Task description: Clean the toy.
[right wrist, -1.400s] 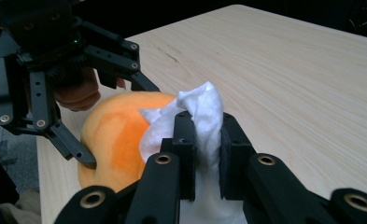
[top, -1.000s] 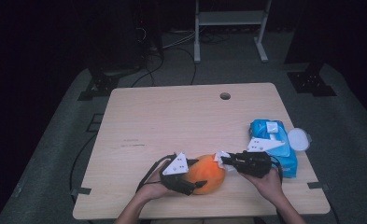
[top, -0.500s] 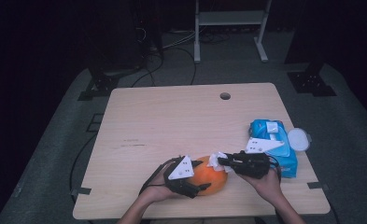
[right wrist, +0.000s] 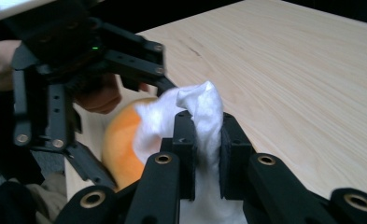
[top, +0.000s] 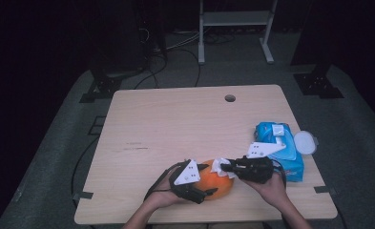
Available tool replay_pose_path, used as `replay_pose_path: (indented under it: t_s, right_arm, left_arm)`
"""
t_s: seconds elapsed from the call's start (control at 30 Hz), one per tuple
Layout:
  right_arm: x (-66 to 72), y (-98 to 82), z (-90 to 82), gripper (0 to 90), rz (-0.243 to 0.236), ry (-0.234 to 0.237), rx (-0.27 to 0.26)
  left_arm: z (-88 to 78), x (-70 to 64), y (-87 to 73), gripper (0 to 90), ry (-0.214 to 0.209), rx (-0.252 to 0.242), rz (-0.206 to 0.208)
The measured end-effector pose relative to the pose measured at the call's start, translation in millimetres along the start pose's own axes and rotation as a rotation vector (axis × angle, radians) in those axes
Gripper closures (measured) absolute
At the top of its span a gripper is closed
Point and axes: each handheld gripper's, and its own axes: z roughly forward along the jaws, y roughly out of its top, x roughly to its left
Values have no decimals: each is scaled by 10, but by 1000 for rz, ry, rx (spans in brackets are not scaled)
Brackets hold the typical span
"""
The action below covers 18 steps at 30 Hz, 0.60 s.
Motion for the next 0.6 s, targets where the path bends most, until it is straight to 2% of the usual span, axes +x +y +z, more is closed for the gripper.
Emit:
replay_pose_path:
  t_s: [0.03, 0.1, 0.17, 0.23, 0.33, 0.43, 0.5, 0.53, 0.6]
  right_arm:
    - [-68, -29, -32, 789, 13, -25, 6]
    - [-151, -79, -87, 789, 58, -24, -4]
    - [-139, -83, -103, 789, 65, -23, -4]
    - [-55, -43, -72, 789, 50, -2, -11]
    - [79, 23, 14, 788, -5, 15, 1]
    - [23, 7, 2, 789, 8, 17, 6]
    - [-54, -45, -27, 789, 25, 8, 10]
    - [-79, -63, -45, 789, 33, 5, 6]
    - [-117, -86, -75, 789, 36, -8, 5]
  left_arm:
    - [-2, 7, -4, 232, -1, -3, -3]
    - [2, 24, -6, 232, -1, -6, -14]
    - [19, 14, 5, 229, 6, -4, -14]
    - [37, -5, 23, 219, 14, 3, -8]
    - [26, -10, 25, 214, 18, 9, -2]
    - [-6, 18, 29, 188, -18, -9, -33]
    - [-52, 82, 46, 153, -32, -51, -85]
    - [-60, 109, 46, 116, -19, -54, -121]
    - [-53, 155, 13, 67, 14, -28, -156]
